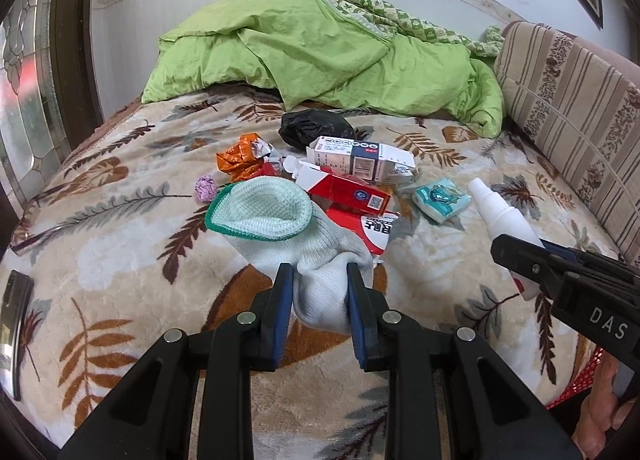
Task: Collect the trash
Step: 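Lift the sock and bottle off the bed with both grippers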
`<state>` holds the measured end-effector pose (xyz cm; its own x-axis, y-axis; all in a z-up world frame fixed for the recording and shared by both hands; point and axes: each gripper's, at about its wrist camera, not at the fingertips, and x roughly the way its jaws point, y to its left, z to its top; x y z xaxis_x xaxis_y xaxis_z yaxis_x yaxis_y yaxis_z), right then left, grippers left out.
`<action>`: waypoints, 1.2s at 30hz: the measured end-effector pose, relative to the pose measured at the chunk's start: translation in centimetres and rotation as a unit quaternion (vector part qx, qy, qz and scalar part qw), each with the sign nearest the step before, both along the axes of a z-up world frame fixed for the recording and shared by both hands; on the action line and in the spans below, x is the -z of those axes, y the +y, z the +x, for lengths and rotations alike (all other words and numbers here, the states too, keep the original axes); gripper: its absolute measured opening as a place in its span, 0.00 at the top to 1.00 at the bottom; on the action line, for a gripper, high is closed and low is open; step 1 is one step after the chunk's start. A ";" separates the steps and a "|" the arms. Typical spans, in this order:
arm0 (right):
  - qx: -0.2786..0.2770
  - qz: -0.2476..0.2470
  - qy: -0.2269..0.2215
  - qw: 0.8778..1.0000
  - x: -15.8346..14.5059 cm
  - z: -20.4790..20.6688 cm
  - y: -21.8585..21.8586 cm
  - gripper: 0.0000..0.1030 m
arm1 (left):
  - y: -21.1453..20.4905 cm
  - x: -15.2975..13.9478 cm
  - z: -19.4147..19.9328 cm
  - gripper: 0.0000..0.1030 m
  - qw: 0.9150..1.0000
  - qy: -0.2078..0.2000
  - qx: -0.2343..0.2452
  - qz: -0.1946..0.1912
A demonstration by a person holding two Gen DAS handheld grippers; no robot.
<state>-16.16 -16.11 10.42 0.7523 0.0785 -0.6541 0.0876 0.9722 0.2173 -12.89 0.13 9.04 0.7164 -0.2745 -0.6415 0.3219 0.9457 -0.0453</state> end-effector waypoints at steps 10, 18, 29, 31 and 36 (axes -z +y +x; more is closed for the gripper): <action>0.000 0.003 0.003 1.000 0.2 0.0 -0.2 0.69 | -0.4 -0.2 -0.5 0.76 1.000 -0.017 -0.001 0.016; 0.001 0.005 0.003 1.000 0.2 0.1 -0.2 0.69 | -0.5 -0.3 -0.5 0.76 1.000 -0.021 0.001 0.021; 0.003 0.007 0.003 1.000 0.3 0.4 -0.2 0.69 | -0.7 -0.3 -0.7 0.76 1.000 -0.021 0.001 0.022; 0.004 0.008 0.003 1.000 0.3 0.4 -0.2 0.69 | -0.8 -0.3 -0.7 0.76 1.000 -0.021 0.002 0.022; 0.005 0.010 0.002 1.000 0.2 0.3 -0.3 0.69 | -0.9 -0.3 -0.8 0.76 1.000 -0.020 0.001 0.022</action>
<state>-15.85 -16.43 10.21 0.7508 0.0848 -0.6551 0.0979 0.9665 0.2372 -13.65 -0.78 9.29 0.7414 -0.2481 -0.6235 0.3242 0.9460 0.0090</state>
